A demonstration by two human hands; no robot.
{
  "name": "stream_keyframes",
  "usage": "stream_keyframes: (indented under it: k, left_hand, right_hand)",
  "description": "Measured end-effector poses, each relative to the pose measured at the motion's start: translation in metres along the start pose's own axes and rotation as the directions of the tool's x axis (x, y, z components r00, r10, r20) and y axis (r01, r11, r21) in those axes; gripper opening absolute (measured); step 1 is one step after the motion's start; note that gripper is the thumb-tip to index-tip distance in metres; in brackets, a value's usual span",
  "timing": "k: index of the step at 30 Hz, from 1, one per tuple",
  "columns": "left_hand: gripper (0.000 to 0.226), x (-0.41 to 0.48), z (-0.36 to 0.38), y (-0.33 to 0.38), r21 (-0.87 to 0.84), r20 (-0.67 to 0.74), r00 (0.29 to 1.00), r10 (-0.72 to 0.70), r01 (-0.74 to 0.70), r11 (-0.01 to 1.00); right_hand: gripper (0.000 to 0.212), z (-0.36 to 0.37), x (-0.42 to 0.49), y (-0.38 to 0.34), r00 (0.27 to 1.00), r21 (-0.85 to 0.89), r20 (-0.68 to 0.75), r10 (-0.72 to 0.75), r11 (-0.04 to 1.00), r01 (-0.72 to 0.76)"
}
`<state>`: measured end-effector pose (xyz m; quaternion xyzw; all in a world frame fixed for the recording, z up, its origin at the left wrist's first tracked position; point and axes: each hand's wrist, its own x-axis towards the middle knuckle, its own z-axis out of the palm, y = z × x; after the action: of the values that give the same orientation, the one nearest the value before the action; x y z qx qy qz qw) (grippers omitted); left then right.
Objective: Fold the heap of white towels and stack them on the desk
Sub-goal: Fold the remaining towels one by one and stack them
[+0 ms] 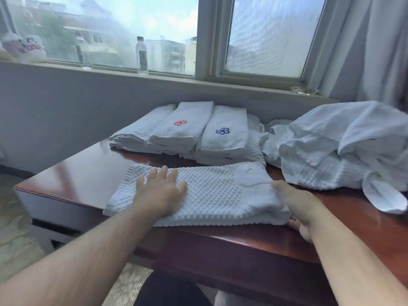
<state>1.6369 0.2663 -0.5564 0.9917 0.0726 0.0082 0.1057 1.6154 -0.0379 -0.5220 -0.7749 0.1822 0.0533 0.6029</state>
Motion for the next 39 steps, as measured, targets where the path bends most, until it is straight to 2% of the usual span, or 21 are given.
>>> stream_keyframes:
  k: [3, 4, 5, 7, 8, 9, 12, 14, 17, 20, 24, 28, 30, 32, 34, 36, 39]
  left_hand:
    - [0.067, -0.001, -0.001, 0.0, 0.002, -0.005, 1.0, 0.005, -0.005, 1.0]
    - [0.066, -0.001, -0.001, 0.001, 0.0, -0.008, 1.0, 0.004, -0.004, 1.0]
    - [0.066, -0.002, -0.001, 0.002, -0.002, -0.011, 1.0, -0.001, 0.001, 1.0]
    - [0.066, -0.002, 0.0, 0.004, -0.008, -0.015, 1.0, -0.016, 0.016, 1.0]
    - [0.066, -0.002, 0.002, 0.005, -0.014, -0.018, 1.0, -0.026, 0.025, 1.0]
    - [0.066, -0.002, 0.003, 0.007, -0.021, -0.024, 0.999, -0.037, 0.037, 0.999]
    - [0.066, -0.005, 0.005, 0.011, -0.038, -0.03, 0.997, -0.066, 0.065, 0.997]
    - [0.066, -0.007, 0.004, 0.014, -0.033, -0.019, 0.997, -0.074, 0.073, 0.997]
    - [0.068, -0.011, 0.002, 0.019, -0.045, 0.0, 0.997, -0.076, 0.076, 0.996]
    - [0.071, -0.016, 0.001, 0.022, -0.061, 0.03, 0.998, -0.061, 0.062, 0.996]
    - [0.072, -0.024, -0.005, 0.022, -0.086, 0.075, 0.997, -0.027, 0.034, 0.996]
    - [0.059, -0.031, -0.017, 0.019, -0.049, 0.141, 0.988, 0.06, -0.053, 0.997]
    - [0.046, -0.031, -0.029, 0.015, -0.001, 0.111, 0.985, 0.13, -0.131, 0.991]
    - [0.039, -0.028, -0.039, 0.009, -0.052, 0.07, 0.976, 0.206, -0.202, 0.978]
    - [0.054, -0.026, -0.042, 0.004, -0.067, 0.047, 0.969, 0.241, -0.238, 0.969]
    - [0.08, -0.016, -0.039, 0.001, 0.028, 0.047, 0.97, 0.24, -0.241, 0.97]
    - [0.105, 0.004, -0.035, 0.002, -0.075, 0.175, 0.968, 0.179, -0.168, 0.983]
  right_hand:
    - [0.036, 0.0, -0.007, -0.003, 0.988, -0.022, 0.157, -0.002, 1.0, 0.005]
    - [0.034, 0.002, -0.008, -0.002, 0.978, 0.07, 0.209, -0.008, 0.997, -0.007]
    - [0.035, 0.006, -0.01, -0.001, 0.973, 0.239, 0.229, -0.029, 0.971, -0.027]
    - [0.039, 0.023, -0.012, 0.005, 0.983, 0.601, 0.177, -0.05, 0.796, -0.068]
    - [0.043, 0.034, -0.015, 0.009, 0.987, 0.7, 0.148, -0.055, 0.711, -0.065]
    - [0.048, 0.045, -0.017, 0.012, 0.988, 0.729, 0.132, -0.079, 0.683, -0.043]
    - [0.07, 0.073, -0.025, 0.013, 0.982, 0.676, 0.102, -0.159, 0.735, 0.048]
    - [0.073, 0.079, -0.021, 0.006, 0.995, 0.668, 0.03, -0.093, 0.743, 0.05]
    - [0.061, 0.087, -0.008, -0.004, 0.999, 0.669, 0.004, 0.049, 0.742, -0.04]
    - [0.051, 0.101, -0.001, -0.012, 1.0, 0.604, 0.0, 0.026, 0.796, -0.021]
    - [0.017, 0.112, 0.003, -0.013, 0.991, 0.501, -0.136, -0.003, 0.862, 0.072]
    - [0.029, 0.105, -0.006, -0.006, 0.947, 0.421, -0.319, -0.042, 0.889, 0.181]
    - [0.022, 0.098, -0.016, -0.006, 0.931, 0.471, -0.356, -0.082, 0.845, 0.255]
    - [0.018, 0.09, -0.022, -0.008, 0.917, 0.527, -0.386, -0.102, 0.791, 0.31]
    - [0.019, 0.081, -0.021, -0.011, 0.913, 0.545, -0.389, -0.123, 0.768, 0.336]
    - [0.021, 0.074, -0.015, -0.017, 0.911, 0.527, -0.379, -0.164, 0.771, 0.358]
    - [0.021, 0.065, -0.002, -0.026, 0.896, 0.484, -0.349, -0.276, 0.766, 0.424]
